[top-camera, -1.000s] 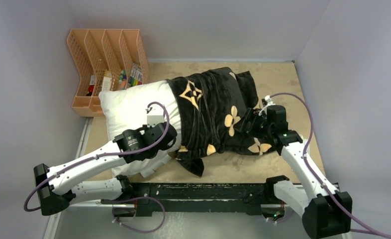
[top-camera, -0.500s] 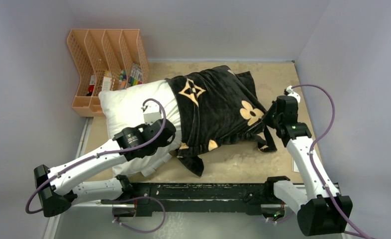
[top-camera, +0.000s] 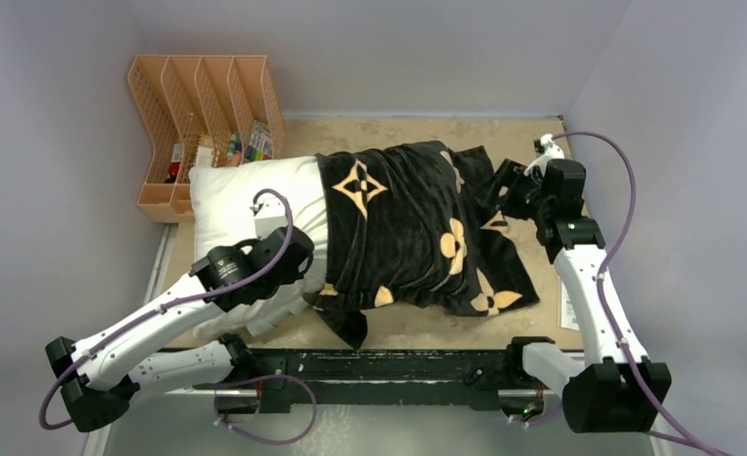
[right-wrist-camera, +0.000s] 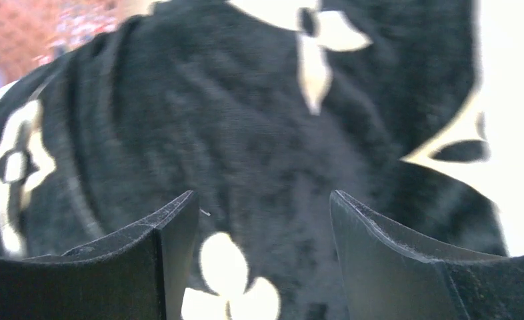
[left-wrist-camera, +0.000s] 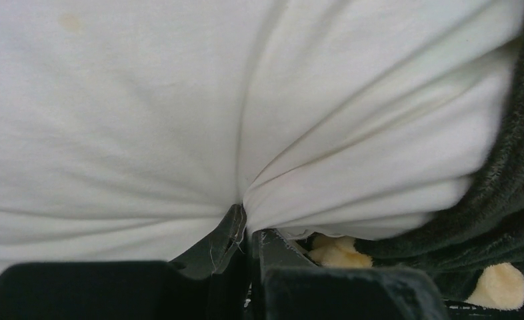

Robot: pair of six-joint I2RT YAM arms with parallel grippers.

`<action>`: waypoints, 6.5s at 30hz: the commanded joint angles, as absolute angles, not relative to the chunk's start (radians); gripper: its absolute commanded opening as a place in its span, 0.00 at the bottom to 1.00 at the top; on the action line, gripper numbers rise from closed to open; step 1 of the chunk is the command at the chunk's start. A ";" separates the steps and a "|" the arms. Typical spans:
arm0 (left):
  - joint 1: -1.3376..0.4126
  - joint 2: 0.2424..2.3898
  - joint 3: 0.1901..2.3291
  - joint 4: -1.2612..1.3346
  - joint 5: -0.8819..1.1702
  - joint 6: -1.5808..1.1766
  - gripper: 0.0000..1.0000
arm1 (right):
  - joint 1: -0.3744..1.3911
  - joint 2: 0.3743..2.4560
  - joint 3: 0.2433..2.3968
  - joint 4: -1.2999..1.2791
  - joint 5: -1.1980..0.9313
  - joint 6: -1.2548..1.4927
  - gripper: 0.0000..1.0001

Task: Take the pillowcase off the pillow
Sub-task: Remove the pillow from the pillowcase.

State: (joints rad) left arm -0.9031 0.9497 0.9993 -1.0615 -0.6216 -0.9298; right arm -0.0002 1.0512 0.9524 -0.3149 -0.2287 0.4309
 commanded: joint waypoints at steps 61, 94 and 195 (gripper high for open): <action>-0.351 0.928 0.862 -0.703 0.060 -0.546 0.00 | 0.098 1.655 1.462 -0.161 -0.329 0.742 0.99; -0.351 0.923 0.853 -0.784 -0.116 -0.604 0.00 | 0.004 1.717 1.705 -0.467 0.219 0.551 0.00; -0.351 0.889 0.835 -0.758 -0.245 -0.673 0.00 | 0.451 1.558 1.817 -0.862 0.189 0.113 0.55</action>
State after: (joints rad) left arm -0.3725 0.9047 0.8574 -0.5694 -0.1387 -0.7219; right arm 0.4927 1.7409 1.8599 -0.8753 0.0399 0.1158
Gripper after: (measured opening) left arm 0.028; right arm 0.360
